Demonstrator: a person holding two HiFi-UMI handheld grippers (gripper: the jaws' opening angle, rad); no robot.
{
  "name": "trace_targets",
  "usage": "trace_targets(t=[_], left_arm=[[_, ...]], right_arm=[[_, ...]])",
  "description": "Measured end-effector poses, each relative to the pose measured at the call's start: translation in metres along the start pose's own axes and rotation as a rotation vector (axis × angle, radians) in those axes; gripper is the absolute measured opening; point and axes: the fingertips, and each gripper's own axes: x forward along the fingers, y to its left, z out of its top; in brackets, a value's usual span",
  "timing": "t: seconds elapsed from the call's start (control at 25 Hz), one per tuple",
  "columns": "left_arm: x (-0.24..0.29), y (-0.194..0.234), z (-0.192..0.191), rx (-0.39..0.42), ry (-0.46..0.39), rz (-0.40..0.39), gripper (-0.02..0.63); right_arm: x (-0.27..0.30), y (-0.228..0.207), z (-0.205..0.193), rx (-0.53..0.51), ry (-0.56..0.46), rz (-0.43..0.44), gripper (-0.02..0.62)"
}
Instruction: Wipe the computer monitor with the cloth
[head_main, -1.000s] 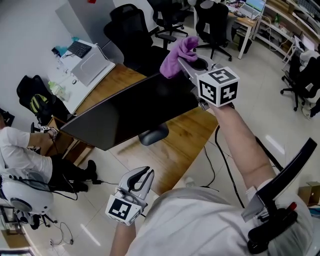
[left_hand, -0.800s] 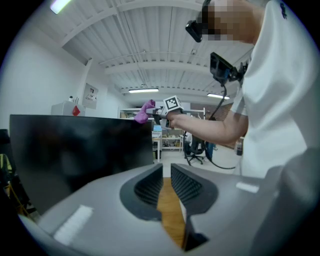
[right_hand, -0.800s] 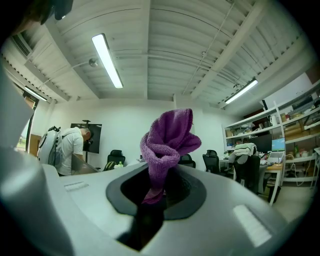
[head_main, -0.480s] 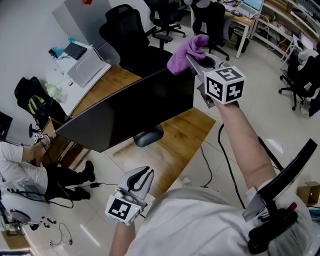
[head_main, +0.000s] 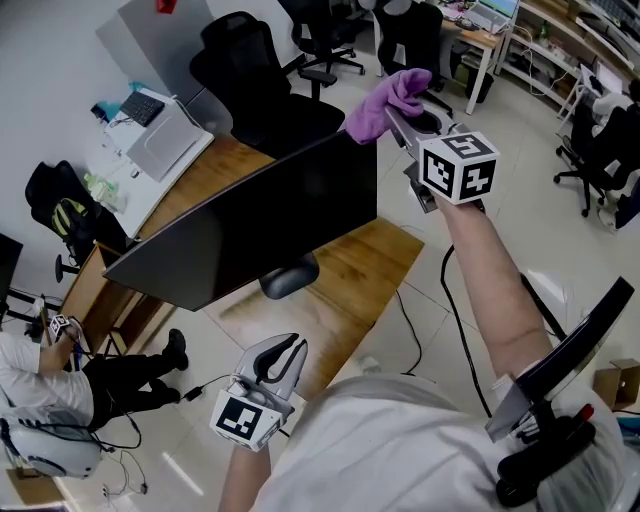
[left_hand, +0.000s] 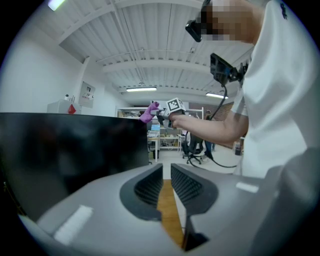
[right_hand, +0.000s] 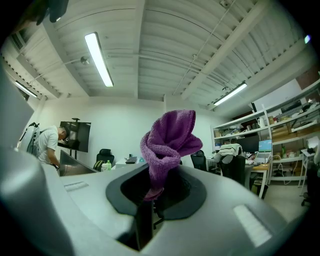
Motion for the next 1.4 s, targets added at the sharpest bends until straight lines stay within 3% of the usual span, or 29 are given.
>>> trace_targets(t=[0.8,1.4], left_arm=[[0.018,-0.005,0.002,0.005,0.023,-0.015,0.071],[0.007,-0.003,-0.001,-0.011,0.040,0.009,0.071]], right_arm=[[-0.008,-0.052,-0.033,0.034,0.055,-0.082,0.057],[0.009,-0.009,-0.077,-0.004,0.143,0.001,0.057]])
